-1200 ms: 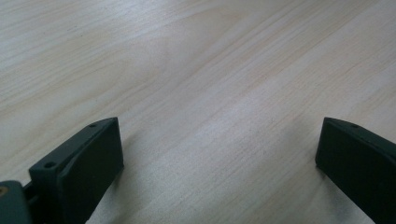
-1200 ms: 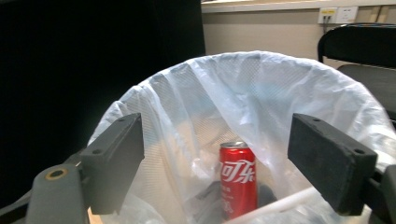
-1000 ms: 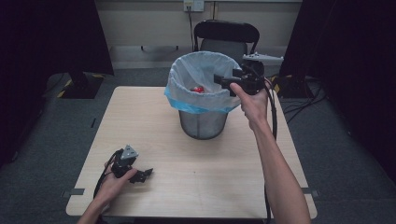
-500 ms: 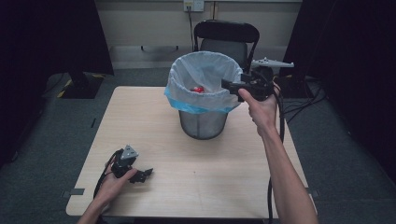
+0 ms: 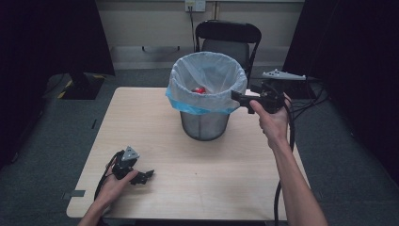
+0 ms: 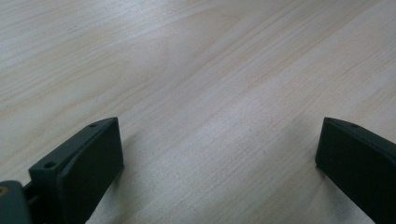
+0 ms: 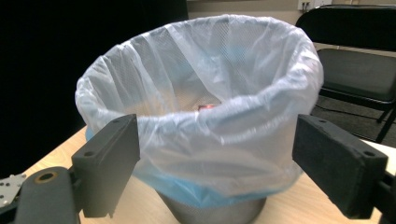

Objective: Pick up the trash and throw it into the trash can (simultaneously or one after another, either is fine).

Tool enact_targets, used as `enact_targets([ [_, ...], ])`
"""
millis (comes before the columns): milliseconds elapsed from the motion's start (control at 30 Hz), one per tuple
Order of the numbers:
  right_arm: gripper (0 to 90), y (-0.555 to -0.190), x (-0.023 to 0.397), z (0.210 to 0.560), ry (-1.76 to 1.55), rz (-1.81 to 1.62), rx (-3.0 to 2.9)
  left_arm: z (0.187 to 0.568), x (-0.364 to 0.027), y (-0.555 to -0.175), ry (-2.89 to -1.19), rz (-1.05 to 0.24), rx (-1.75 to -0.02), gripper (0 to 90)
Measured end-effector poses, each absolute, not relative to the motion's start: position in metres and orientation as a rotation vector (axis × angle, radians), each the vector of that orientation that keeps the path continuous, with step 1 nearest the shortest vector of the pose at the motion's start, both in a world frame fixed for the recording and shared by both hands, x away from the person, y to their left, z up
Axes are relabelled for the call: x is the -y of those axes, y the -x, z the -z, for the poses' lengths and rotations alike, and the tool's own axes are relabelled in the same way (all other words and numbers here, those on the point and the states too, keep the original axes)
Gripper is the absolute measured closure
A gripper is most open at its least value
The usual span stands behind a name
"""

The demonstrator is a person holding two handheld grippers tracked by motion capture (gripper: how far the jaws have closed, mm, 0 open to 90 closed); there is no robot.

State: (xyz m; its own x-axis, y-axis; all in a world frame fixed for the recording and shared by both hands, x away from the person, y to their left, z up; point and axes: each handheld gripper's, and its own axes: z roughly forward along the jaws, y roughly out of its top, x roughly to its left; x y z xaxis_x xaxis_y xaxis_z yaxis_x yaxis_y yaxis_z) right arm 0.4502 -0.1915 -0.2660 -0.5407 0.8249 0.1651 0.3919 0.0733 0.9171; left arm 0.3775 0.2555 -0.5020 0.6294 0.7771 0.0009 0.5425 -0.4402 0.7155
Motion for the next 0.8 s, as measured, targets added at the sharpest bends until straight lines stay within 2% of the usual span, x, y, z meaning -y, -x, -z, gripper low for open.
enact_targets([
  [433, 16.9, -0.433, 0.203, 0.289, -1.257, -1.393, -1.982, 0.502, -0.255, -0.378, -2.154, -0.433, -1.027, 0.3],
  [800, 15.0, -0.42, 0.216, 0.314, -1.296, -1.327, -1.984, 0.502, -0.255, -0.377, -2.154, -0.434, -1.027, 0.3],
])
